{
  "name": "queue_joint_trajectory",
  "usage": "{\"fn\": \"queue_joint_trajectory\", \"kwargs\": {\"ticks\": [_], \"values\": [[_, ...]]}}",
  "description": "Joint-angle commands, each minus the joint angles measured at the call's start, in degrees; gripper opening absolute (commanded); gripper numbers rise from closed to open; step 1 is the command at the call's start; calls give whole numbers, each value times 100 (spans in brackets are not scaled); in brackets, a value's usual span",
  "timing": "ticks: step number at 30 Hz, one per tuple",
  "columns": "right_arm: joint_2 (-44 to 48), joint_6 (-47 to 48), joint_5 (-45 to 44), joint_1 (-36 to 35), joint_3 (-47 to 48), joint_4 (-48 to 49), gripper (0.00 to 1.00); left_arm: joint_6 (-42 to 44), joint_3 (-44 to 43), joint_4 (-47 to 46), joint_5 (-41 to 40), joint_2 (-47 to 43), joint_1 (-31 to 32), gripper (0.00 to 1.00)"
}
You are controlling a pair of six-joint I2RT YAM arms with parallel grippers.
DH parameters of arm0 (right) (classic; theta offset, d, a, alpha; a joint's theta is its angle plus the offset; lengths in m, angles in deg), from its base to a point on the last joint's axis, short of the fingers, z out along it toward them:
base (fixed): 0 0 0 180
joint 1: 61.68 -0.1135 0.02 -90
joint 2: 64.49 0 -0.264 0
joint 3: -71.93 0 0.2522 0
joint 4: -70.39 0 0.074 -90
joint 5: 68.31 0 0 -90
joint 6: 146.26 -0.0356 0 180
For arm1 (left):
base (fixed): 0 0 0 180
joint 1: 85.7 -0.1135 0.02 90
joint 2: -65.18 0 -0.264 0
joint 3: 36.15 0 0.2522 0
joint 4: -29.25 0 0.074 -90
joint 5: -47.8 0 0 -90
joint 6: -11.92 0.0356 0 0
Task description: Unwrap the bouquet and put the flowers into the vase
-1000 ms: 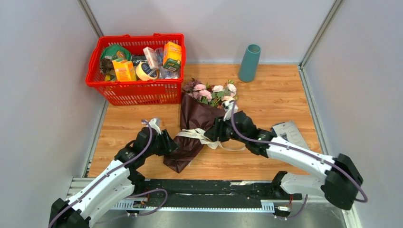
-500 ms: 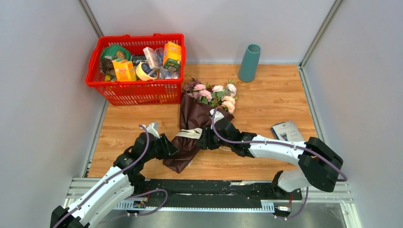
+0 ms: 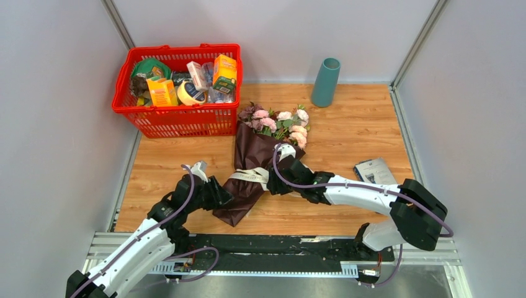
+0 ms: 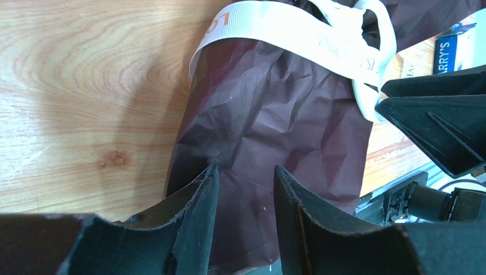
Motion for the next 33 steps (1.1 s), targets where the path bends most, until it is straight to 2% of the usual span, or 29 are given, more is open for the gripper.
{"fn": "queue_joint_trajectory", "kwargs": {"ticks": [1, 10, 18, 27, 29, 33], "values": [[58, 310, -158, -24, 263, -128, 45, 81, -377, 186, -158, -75, 7, 50], [84, 741, 440, -16, 254, -154, 46, 327, -536, 371, -352, 162, 7, 54], [155, 1084, 563, -24, 219, -356, 53, 476, -527, 204, -387, 627, 16, 55], [-232, 1216, 757, -7, 281, -339, 49, 398, -518, 151, -386, 601, 15, 54], [-250, 1199, 1063, -16, 272, -260, 49, 336, -474, 116, -369, 558, 15, 54], [-162, 1207, 1319, -24, 237, -154, 54, 301, -465, 63, -343, 575, 7, 54]]}}
